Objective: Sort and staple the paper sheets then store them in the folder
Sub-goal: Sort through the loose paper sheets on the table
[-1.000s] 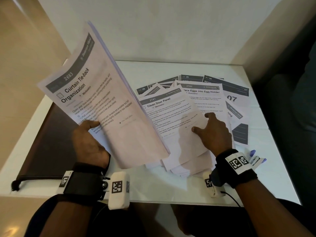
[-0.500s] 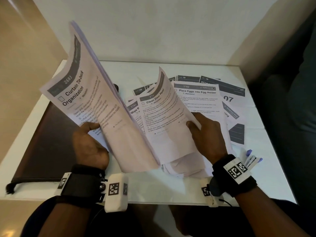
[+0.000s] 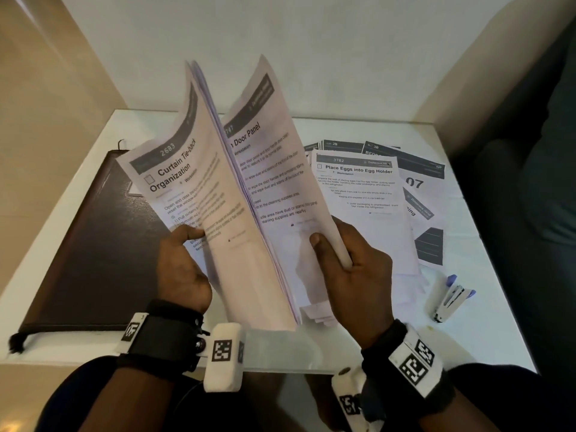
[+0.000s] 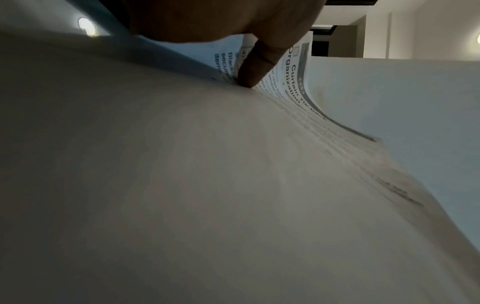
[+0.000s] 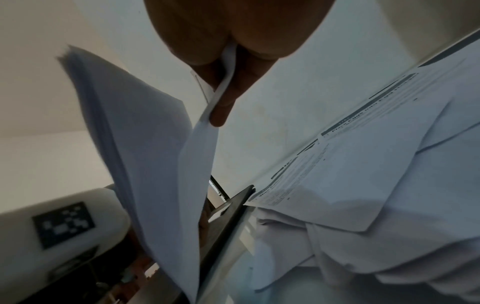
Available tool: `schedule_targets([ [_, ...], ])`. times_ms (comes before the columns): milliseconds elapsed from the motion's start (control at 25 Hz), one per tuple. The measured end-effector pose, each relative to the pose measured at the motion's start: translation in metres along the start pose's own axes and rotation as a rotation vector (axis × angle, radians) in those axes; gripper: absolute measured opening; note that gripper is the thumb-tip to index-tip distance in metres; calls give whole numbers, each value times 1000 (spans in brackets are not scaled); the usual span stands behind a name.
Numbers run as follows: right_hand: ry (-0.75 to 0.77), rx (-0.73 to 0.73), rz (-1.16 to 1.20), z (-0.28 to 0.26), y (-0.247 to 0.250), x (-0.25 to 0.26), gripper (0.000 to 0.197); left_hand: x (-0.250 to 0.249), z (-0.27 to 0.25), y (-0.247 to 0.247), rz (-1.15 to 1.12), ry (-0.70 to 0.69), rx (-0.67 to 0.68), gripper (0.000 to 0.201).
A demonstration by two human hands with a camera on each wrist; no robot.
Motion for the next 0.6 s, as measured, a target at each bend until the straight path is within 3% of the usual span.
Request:
schedule_targets([
  [160, 19, 25, 64, -7, 1, 13, 31, 1, 3, -1, 59, -74, -89, 17],
  [360, -22, 22, 168, -4, 7, 12, 30, -6, 3, 7, 181, -148, -234, 17],
  [600, -125, 84, 290, -9, -3, 11, 26, 1, -3, 0, 154, -71, -164, 21],
])
Point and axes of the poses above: each hand's wrist, its own z-axis towards the middle knuckle, its own y-axis out of the back of the hand, x = y × z, the point moved 5 cm from there along z, towards the middle knuckle, and after that the axes turned 13 degrees about y, right-handed, at the moved point
